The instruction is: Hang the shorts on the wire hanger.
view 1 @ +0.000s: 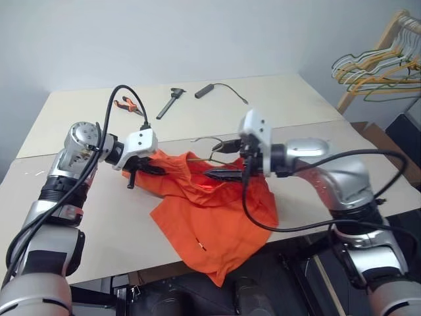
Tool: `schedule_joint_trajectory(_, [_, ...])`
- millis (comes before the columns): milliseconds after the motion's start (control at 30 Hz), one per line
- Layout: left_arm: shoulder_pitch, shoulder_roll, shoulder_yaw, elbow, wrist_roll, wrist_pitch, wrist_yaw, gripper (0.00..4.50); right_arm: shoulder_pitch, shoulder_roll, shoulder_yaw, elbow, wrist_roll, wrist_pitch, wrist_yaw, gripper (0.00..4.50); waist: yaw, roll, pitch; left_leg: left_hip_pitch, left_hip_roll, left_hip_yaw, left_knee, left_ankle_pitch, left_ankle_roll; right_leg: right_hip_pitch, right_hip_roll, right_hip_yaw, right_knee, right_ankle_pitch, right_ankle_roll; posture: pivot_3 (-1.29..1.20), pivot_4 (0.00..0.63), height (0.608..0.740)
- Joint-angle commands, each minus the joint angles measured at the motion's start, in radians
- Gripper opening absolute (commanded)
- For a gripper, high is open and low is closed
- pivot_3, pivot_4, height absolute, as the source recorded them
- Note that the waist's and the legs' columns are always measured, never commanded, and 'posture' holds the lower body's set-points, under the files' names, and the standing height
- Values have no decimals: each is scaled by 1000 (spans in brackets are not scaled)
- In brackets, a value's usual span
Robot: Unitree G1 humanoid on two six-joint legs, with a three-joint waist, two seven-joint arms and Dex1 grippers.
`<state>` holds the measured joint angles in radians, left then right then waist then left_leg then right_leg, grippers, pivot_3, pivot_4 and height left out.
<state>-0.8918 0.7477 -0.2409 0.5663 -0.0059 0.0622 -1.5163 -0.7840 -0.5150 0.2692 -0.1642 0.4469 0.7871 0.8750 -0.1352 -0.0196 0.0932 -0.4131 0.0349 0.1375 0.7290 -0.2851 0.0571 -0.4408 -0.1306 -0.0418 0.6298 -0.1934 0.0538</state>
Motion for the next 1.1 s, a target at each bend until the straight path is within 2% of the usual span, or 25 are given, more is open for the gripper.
schedule_joint_trajectory(33, [-21,12,20,-15,-12,-13,-7,0,-45,23,4,9,-26,-51,18,2589,-5,0,0,0,0,0,0,0,0,0,0,0,0,0,0,-183,48,740])
schedule_joint_trajectory(200, [-11,18,24,-29,-15,-8,-10,0,-58,50,-2,49,-42,-92,46,763,-16,0,0,0,0,-1,0,0,0,0,0,0,0,0,0,-177,51,740])
schedule_joint_trajectory(267, [-10,18,26,-30,-14,-11,-8,0,-59,53,-3,59,-46,-116,63,190,-18,0,0,0,0,-1,0,0,0,0,0,0,0,0,0,-176,52,740])
schedule_joint_trajectory(300, [-9,18,27,-32,-13,-19,-6,0,-58,54,-4,64,-48,-130,72,35,-18,0,0,0,0,-1,0,0,0,0,0,0,0,0,0,-174,52,740])
schedule_joint_trajectory(500, [-7,20,68,-36,-60,-27,-25,0,-37,42,-7,77,-57,-186,132,35,-17,0,0,0,0,-1,0,0,0,0,0,0,0,0,0,-170,51,740])
schedule_joint_trajectory(667, [-21,44,120,-34,-141,20,-91,1383,-25,31,-13,85,-65,-210,161,0,-18,0,0,0,0,-1,0,0,0,0,0,0,0,0,0,-161,50,740])
schedule_joint_trajectory(1000, [2,106,106,23,-83,-107,-76,4492,-12,20,-34,83,-63,-228,186,0,-15,0,0,1,0,0,0,0,0,1,0,0,0,0,0,-154,61,740])
schedule_joint_trajectory(1100, [20,106,83,46,-32,-176,-39,4492,-14,20,-41,83,-61,-226,188,0,-15,0,0,1,0,0,0,0,0,1,0,0,0,0,0,-157,63,740])
